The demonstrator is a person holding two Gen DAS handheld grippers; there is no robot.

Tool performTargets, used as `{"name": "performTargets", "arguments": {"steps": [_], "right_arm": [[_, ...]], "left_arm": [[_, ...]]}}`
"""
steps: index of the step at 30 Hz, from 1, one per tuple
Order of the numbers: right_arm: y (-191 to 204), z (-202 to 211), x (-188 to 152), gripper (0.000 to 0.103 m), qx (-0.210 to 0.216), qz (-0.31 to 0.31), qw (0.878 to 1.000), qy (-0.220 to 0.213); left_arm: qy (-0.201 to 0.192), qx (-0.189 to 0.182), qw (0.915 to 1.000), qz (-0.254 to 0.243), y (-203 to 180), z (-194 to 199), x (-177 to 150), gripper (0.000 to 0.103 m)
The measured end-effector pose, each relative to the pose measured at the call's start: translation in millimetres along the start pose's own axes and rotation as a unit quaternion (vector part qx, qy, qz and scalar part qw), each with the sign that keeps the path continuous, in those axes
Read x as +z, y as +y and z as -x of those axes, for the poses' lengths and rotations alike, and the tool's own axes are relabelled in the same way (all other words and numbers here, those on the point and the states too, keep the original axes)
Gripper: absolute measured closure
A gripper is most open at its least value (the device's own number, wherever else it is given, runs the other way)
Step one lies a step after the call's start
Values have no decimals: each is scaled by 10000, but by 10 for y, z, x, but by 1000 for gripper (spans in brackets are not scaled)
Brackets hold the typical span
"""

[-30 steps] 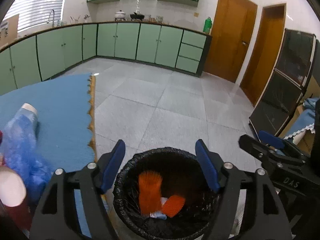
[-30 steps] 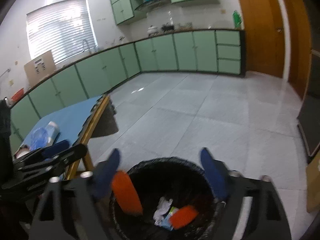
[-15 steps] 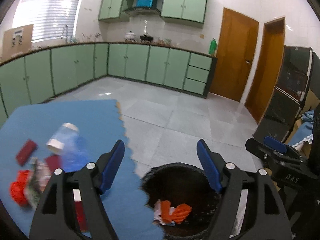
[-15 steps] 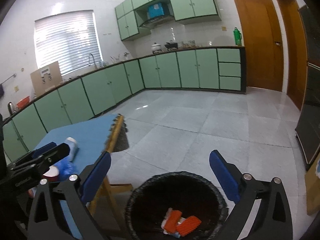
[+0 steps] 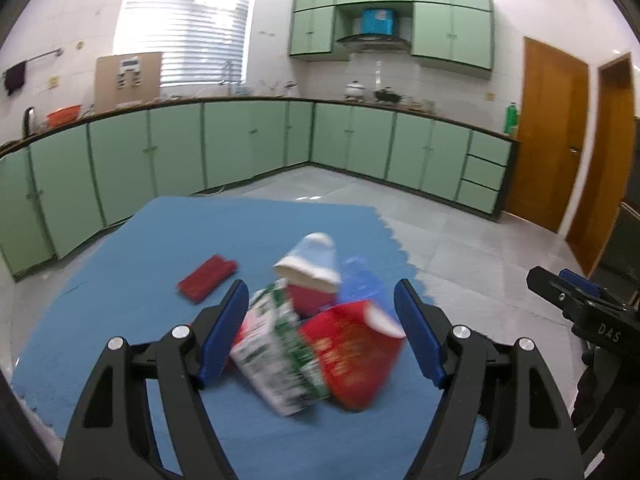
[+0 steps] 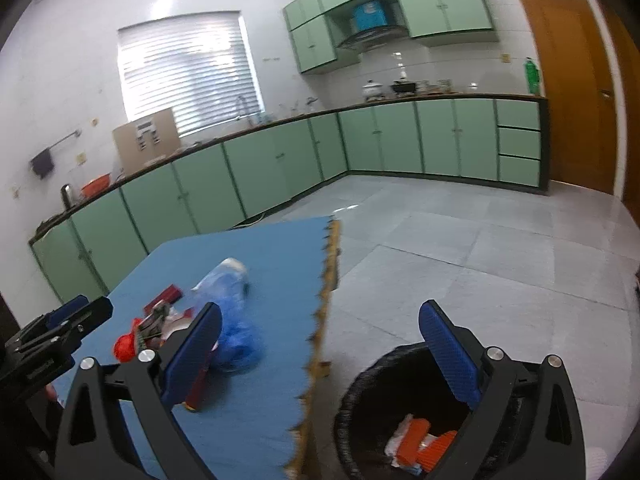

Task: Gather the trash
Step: 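Move both tools back to the table and grasp the red paper cup with the right gripper, then grasp the white milk carton with the left gripper while the right gripper holds the red cup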

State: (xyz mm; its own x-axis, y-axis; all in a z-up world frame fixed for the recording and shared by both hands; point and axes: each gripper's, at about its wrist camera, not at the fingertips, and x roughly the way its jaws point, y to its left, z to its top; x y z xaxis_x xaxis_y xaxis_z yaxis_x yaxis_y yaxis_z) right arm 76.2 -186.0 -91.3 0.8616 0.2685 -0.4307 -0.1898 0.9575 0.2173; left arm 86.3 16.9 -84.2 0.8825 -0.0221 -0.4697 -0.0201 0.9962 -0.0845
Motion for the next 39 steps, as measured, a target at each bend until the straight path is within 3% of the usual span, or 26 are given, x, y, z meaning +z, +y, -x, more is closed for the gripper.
{"name": "performTargets", "arguments": {"steps": [11, 17, 27, 32, 36, 39], "right_arm": [[564, -380, -176, 6, 390, 346, 9983, 273], [702, -585, -314, 13, 588, 385, 9954, 645], [793, -835, -440, 29, 856, 315, 9901, 1064], [872, -907, -469, 41, 943, 477, 9873, 1183], [913, -926, -475, 61, 1055, 552, 9850, 1247], [912, -867, -458, 61, 1094, 618, 9851, 1176]], "left_arm": [[124, 452, 9989, 85, 415, 31, -153, 30], [196, 643, 9976, 135, 594, 15, -219, 30], [317, 666, 9971, 199, 675, -37, -285, 30], [364, 625, 9972, 205, 682, -71, -304, 30], [406, 594, 9972, 203, 668, -105, -315, 30], [418, 570, 9973, 210, 661, -121, -317, 30]]}}
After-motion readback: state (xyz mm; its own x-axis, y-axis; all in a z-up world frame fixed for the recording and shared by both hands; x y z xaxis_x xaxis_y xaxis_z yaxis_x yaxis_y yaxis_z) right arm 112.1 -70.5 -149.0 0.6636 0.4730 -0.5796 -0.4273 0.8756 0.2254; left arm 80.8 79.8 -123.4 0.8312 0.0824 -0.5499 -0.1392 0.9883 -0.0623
